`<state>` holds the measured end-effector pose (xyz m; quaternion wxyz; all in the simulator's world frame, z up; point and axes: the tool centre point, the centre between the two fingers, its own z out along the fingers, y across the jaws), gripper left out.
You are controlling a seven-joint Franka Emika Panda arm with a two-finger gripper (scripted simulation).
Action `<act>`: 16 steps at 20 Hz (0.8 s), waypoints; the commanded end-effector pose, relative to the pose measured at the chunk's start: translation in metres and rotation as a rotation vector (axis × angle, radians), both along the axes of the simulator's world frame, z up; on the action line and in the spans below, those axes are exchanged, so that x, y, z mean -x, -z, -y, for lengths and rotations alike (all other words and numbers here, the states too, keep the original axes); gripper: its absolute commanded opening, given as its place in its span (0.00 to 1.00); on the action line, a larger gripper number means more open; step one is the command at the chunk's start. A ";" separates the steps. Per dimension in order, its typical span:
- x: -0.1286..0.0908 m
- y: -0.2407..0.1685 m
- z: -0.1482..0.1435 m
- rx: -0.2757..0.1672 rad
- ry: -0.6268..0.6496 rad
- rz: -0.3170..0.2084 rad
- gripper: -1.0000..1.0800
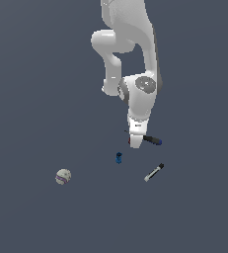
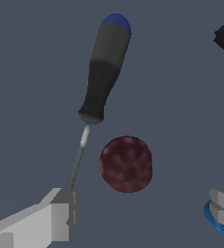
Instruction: Pick up a designated object from a clutter of objects.
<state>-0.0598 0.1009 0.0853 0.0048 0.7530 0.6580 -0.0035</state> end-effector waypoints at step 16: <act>0.006 0.027 -0.005 -0.011 -0.053 -0.002 0.96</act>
